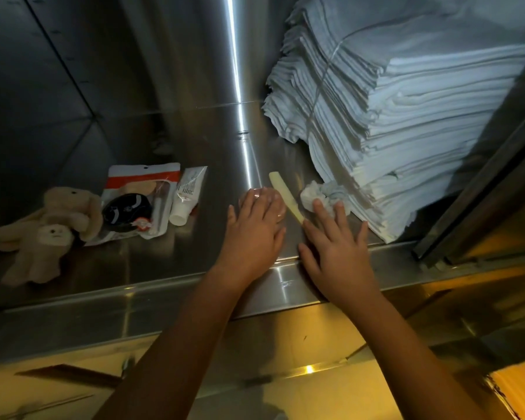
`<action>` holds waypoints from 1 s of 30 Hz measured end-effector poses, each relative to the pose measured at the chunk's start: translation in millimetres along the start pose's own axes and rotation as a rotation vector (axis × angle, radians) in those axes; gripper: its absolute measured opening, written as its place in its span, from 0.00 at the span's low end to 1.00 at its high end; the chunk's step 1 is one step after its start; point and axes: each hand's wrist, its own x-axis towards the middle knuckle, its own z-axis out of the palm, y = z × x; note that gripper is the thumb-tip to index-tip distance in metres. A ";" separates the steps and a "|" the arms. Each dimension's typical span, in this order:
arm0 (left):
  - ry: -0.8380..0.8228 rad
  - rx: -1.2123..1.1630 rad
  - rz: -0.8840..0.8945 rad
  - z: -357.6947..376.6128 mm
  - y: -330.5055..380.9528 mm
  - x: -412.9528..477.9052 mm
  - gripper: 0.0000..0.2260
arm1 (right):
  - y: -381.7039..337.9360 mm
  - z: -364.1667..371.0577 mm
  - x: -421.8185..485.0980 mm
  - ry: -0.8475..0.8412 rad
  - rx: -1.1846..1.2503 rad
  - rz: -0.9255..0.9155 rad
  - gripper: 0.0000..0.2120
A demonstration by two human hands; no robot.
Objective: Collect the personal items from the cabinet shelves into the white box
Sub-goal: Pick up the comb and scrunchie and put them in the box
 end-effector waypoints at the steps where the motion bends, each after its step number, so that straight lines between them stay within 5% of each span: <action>1: 0.002 0.005 -0.003 0.6 1.2 -2.5 0.26 | 0.3 -0.1 -1.6 0.003 0.010 -0.007 0.23; 17: -0.054 0.065 0.005 -0.3 13.6 -51.0 0.28 | 3.8 -7.5 -41.0 0.163 0.082 -0.095 0.16; 21: -0.036 0.060 0.022 -0.7 13.0 -52.5 0.30 | -4.6 -10.7 -30.6 0.212 0.079 -0.141 0.20; 30: -0.015 -0.022 0.045 -2.0 12.5 -47.7 0.28 | -4.6 -1.5 -13.4 -0.007 0.009 -0.140 0.25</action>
